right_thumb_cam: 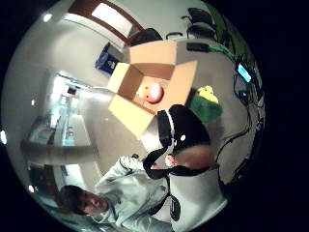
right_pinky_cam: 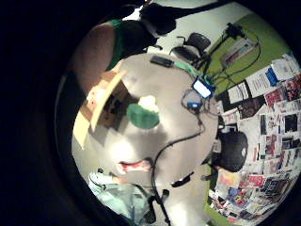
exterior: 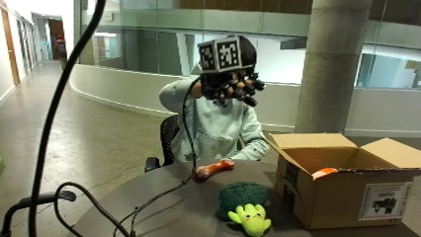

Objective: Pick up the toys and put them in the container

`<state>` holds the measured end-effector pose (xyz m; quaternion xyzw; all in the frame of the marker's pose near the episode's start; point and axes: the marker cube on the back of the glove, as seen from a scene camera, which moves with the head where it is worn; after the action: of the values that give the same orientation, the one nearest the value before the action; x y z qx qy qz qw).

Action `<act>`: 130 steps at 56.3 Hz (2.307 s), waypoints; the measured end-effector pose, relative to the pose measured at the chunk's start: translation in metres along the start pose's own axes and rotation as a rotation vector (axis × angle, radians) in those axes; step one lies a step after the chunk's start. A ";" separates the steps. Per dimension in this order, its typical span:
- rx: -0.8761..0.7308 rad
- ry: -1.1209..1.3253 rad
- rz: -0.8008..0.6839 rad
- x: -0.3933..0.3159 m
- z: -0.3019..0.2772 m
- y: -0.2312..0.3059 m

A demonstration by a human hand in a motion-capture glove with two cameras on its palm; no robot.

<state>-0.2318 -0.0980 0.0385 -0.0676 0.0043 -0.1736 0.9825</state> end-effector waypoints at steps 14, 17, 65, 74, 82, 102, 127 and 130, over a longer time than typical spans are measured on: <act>-0.247 0.126 0.041 0.043 0.135 -0.009; -0.335 0.089 0.083 0.033 0.170 0.007; -0.069 0.014 0.031 0.057 0.247 -0.014; -0.147 -0.054 0.059 0.061 0.190 0.002; -0.101 0.006 0.016 0.056 0.111 0.005; 0.114 -0.019 -0.059 -0.049 -0.014 0.011; 0.043 -0.243 -0.129 -0.164 0.059 -0.062; 0.005 -0.255 -0.120 -0.169 0.068 -0.062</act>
<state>-0.4092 -0.0889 0.1121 -0.0868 -0.1249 -0.2223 0.9630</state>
